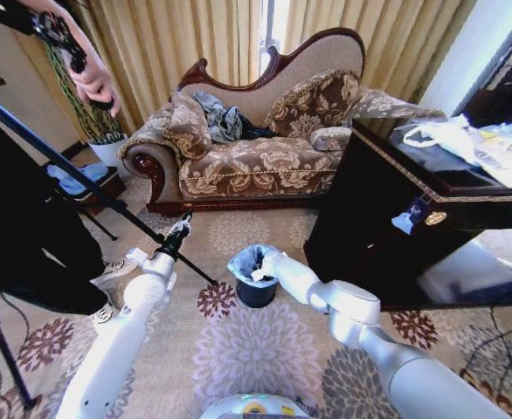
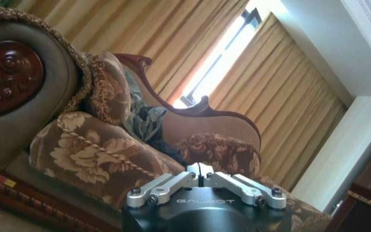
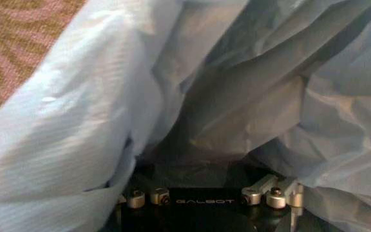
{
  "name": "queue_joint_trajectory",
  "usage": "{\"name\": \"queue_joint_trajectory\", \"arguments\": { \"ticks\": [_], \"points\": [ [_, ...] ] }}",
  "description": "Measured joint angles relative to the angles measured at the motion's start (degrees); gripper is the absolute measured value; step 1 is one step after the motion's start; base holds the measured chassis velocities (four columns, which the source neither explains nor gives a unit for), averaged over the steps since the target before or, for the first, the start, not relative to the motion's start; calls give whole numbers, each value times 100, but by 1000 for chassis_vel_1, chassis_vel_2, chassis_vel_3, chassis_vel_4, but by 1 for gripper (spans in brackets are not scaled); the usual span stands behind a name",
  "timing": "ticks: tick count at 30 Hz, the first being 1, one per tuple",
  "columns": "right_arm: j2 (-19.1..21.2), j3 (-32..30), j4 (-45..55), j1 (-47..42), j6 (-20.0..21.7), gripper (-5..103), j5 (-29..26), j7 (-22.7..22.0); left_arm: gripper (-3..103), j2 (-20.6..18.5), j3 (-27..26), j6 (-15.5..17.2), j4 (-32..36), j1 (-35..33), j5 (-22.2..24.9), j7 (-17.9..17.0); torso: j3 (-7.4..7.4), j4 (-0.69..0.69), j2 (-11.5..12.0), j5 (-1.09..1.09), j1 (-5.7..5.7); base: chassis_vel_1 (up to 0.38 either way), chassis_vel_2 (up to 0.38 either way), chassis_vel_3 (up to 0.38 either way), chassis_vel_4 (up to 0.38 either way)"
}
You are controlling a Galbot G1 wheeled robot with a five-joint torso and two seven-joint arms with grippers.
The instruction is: Place a garbage bag over the trash bin.
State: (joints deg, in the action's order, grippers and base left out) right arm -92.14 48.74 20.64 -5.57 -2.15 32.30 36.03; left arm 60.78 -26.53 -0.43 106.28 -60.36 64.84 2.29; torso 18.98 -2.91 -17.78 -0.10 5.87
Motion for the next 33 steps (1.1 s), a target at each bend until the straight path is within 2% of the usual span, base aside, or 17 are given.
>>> {"name": "queue_joint_trajectory", "arguments": {
  "ticks": [1,4,17,27,31,33],
  "points": [
    [0,-6,20,-1,11,96,-13,-8,0,-4,-9,0,-2,2,4,0,0,0,0,0,0,0,0,0,0],
    [-1,-6,77,-28,30,99,-50,-32,0,-4,-20,-4,-34,3,4,4,0,0,0,1,0,0,0,0,0],
    [0,-32,172,-99,204,100,-278,-252,0,-11,-39,-18,-86,-42,76,32,0,0,0,1,0,0,0,0,0],
    [0,28,379,153,268,100,-414,-218,0,20,21,-17,-68,23,133,29,0,0,0,1,0,0,0,0,0],
    [1,178,631,164,397,100,-607,-134,0,11,36,-10,-69,68,166,23,0,0,0,0,0,0,0,0,0],
    [0,344,873,177,569,100,-899,-112,0,-4,49,-5,-72,98,197,22,0,0,0,0,0,0,0,0,0]
  ]
}}
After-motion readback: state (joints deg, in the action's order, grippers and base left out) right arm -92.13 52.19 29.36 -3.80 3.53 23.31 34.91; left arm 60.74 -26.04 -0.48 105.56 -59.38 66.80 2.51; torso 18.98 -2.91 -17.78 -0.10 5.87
